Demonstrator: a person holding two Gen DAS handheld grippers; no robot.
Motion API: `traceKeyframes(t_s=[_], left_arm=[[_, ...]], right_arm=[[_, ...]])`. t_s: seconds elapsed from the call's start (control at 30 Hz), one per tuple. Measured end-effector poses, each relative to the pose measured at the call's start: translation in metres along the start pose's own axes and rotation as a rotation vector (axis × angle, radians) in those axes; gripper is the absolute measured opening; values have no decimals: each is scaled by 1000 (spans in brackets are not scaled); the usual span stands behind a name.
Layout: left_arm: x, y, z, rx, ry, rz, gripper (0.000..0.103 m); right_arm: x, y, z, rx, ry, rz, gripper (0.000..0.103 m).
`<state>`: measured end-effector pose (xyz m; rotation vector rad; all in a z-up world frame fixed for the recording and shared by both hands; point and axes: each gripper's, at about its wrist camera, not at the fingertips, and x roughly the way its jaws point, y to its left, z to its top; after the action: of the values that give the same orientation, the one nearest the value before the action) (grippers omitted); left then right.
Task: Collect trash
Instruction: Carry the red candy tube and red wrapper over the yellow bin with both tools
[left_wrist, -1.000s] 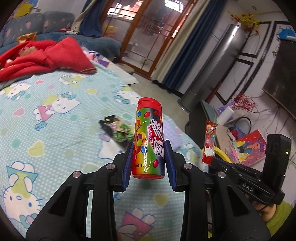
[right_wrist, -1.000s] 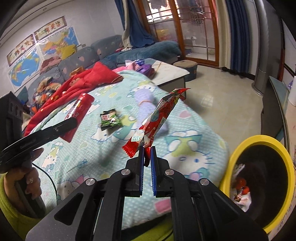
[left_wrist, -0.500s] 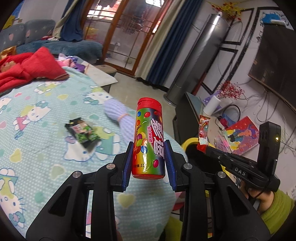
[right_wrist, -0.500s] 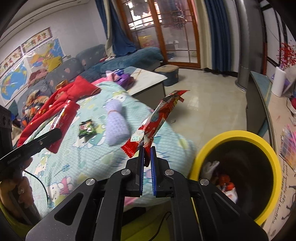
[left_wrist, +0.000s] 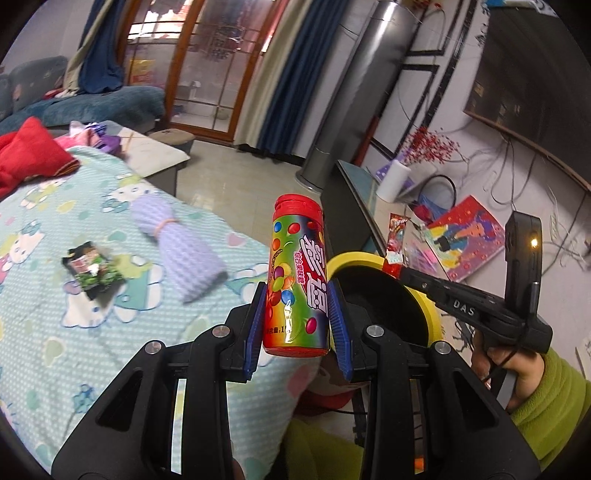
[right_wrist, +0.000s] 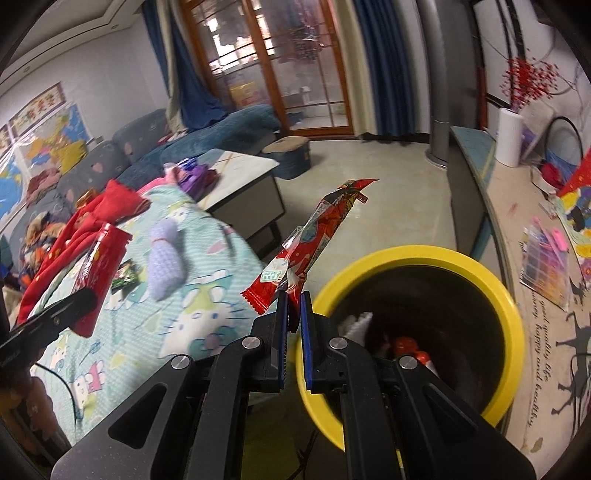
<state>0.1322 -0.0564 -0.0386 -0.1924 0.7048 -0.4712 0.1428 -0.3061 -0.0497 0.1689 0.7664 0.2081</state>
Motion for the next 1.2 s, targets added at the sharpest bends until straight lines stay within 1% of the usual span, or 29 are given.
traceKeyframes(t_s=[0.27,0.5,0.9,1.2], left_arm=[[22,-28,-3,58,31,-42,25],[41,-48,-6,100,59,-74,25],[77,-78,-12,162,117,-107,25],[108,-96,-20,210,177,-114,25]], right_arm=[[1,-32,-7,17,4,-92,7],[9,-56,-15,37,40,-147,7],[29,-94,-31,106,134,-178,7],[39,-112,-39,155,193,-173,7]])
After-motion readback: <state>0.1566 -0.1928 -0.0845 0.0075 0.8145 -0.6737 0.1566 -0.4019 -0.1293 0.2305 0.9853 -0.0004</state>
